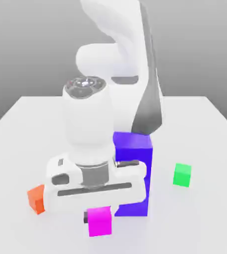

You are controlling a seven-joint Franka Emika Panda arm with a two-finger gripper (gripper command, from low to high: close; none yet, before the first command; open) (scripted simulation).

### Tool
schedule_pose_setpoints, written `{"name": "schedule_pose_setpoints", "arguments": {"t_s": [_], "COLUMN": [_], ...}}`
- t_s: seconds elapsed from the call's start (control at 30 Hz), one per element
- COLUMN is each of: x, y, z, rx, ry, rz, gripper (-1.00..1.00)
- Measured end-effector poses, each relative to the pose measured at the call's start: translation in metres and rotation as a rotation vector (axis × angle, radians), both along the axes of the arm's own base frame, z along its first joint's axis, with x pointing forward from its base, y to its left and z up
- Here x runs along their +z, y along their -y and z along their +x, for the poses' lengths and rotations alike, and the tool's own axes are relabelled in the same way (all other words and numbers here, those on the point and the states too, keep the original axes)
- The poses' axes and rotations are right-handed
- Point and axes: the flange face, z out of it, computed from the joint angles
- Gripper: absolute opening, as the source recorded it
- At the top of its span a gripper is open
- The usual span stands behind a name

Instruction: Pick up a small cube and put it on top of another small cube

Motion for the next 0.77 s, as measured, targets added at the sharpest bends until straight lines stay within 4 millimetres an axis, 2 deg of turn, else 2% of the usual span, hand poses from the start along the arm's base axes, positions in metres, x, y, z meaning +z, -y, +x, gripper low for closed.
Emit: {"name": "schedule_pose_setpoints", "arguments": {"t_s": [0.07, 0.13, 0.17, 0.2, 0.37, 0.43, 0.5, 0.67, 0.7, 0.77], "x": [0.005, 0.011, 0.013, 0.015, 0.02, 0.012, -0.003, -0.043, -0.05, -0.05], "y": [-0.052, -0.103, -0.126, -0.14, -0.179, -0.19, -0.194, -0.194, -0.194, -0.195], "z": [-0.025, -0.058, -0.078, -0.096, -0.18, -0.215, -0.229, -0.233, -0.234, -0.235], "rx": [0.203, 0.426, 0.544, 0.646, 1.084, 1.259, 1.331, 1.351, 1.355, 1.356], "ry": [0.003, 0.007, 0.011, 0.014, 0.032, 0.021, 0.017, 0.016, 0.015, 0.015], "rz": [0.0, -0.003, -0.007, -0.011, -0.046, -0.058, -0.064, -0.067, -0.066, -0.066], "gripper": [-1.0, -1.0, -1.0, -1.0, -1.0, -1.0, -1.0, -1.0, 1.0, 1.0]}}
